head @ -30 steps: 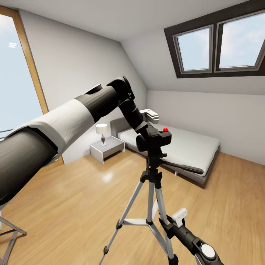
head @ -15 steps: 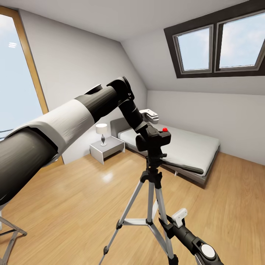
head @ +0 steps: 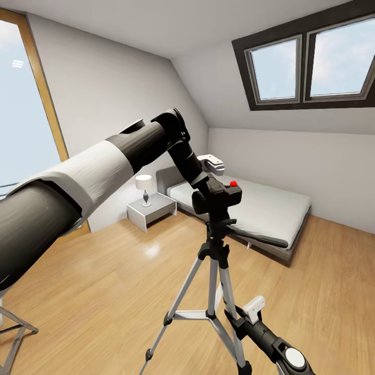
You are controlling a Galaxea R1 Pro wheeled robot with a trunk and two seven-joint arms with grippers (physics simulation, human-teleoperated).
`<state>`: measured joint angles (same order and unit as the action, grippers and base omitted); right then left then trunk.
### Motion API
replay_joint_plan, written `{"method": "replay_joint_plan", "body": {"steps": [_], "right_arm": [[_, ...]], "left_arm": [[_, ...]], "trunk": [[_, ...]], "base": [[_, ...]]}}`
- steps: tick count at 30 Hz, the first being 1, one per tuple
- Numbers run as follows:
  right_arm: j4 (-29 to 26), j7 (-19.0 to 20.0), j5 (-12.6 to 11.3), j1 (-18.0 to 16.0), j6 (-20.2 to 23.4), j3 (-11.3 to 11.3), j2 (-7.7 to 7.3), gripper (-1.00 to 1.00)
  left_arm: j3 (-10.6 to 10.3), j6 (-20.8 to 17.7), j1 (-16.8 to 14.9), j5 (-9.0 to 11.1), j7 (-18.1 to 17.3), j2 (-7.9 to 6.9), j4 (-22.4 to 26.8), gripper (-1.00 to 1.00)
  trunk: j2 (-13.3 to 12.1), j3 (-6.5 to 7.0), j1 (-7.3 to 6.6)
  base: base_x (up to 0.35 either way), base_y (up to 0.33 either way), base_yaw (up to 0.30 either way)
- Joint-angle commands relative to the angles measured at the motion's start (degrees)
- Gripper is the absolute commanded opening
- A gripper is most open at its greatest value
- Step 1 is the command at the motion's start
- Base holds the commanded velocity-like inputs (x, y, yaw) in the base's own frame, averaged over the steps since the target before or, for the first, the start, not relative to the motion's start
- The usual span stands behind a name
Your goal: Attach the digital camera to the camera tripod in the bedroom.
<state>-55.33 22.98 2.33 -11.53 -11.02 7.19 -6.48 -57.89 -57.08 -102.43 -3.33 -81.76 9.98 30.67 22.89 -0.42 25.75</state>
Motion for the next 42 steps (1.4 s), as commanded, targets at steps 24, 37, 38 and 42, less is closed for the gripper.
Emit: {"method": "replay_joint_plan", "body": {"steps": [24,37,38,42], "right_arm": [[4.2,0.1,1.1,0.0,-0.5,0.3,-0.03,-1.00],[5.1,0.1,1.2,0.0,-0.6,0.3,-0.03,-1.00],[5.1,0.1,1.2,0.0,-0.6,0.3,-0.03,-1.00],[5.1,0.1,1.1,0.0,-0.6,0.3,-0.03,-1.00]], "left_arm": [[-1.7,-0.6,0.0,-0.4,-0.4,0.02,0.0,-1.00],[-1.7,-0.6,0.0,-0.4,-0.4,0.02,0.0,-1.00],[-1.7,-0.6,0.0,-0.4,-0.4,0.02,0.0,-1.00],[-1.7,-0.6,0.0,-0.4,-0.4,0.02,0.0,-1.00]], "trunk": [[0.0,-0.06,0.03],[0.0,-0.06,0.03],[0.0,-0.06,0.03],[0.0,-0.06,0.03]], "base": [[0.000,0.000,0.000],[0.000,0.000,0.000],[0.000,0.000,0.000],[0.000,0.000,0.000]]}}
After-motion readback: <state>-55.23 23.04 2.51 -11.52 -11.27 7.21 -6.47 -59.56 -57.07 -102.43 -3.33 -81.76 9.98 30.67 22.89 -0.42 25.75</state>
